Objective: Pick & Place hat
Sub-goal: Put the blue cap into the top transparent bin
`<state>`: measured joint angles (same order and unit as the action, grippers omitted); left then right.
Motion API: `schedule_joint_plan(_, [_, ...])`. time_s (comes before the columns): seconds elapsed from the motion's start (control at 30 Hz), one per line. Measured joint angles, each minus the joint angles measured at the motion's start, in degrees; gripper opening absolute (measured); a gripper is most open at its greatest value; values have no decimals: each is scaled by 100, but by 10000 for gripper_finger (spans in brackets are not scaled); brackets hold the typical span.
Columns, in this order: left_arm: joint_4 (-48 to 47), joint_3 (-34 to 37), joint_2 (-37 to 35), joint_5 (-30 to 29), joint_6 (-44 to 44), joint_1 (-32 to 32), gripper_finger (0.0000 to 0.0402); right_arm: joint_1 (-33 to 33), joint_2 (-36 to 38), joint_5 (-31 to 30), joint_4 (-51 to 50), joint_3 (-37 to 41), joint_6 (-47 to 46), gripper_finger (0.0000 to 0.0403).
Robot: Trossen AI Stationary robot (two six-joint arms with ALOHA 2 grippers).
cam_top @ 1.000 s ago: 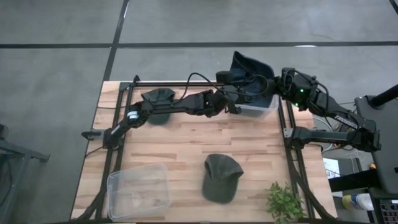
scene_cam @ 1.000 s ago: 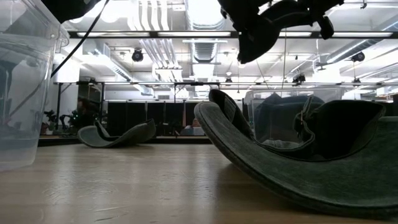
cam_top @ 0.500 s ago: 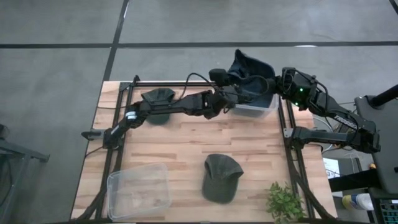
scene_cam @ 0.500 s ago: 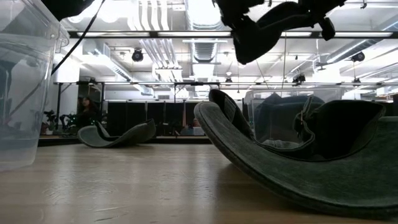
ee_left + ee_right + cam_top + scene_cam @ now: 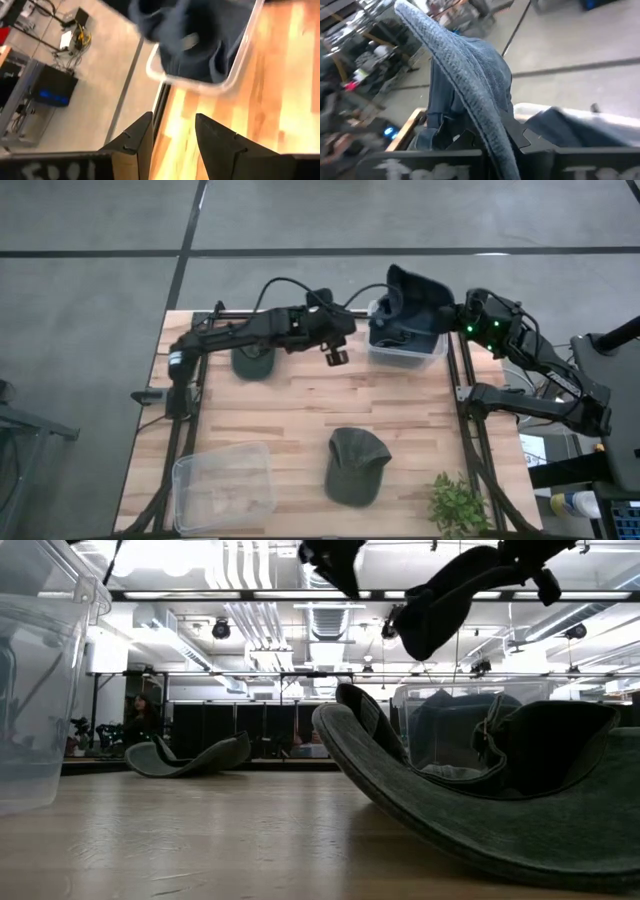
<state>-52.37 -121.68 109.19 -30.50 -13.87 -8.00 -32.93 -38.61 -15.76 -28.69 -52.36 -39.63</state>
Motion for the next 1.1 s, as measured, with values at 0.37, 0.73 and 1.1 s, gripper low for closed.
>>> schedule_joint_plan(0.37, [1841, 3183, -1626, 13, 223, -375, 140, -65, 379, 2842, -110, 0, -1096, 9])
schedule_joint_plan(0.73, [3939, 5072, -2676, 1, -227, -379, 140, -85, 466, 5575, 501, 0, -2027, 11])
schedule_joint_plan(1.1, [4140, 5358, -2867, 99, -561, -379, 140, -83, 185, 4134, 53, 0, -1003, 12])
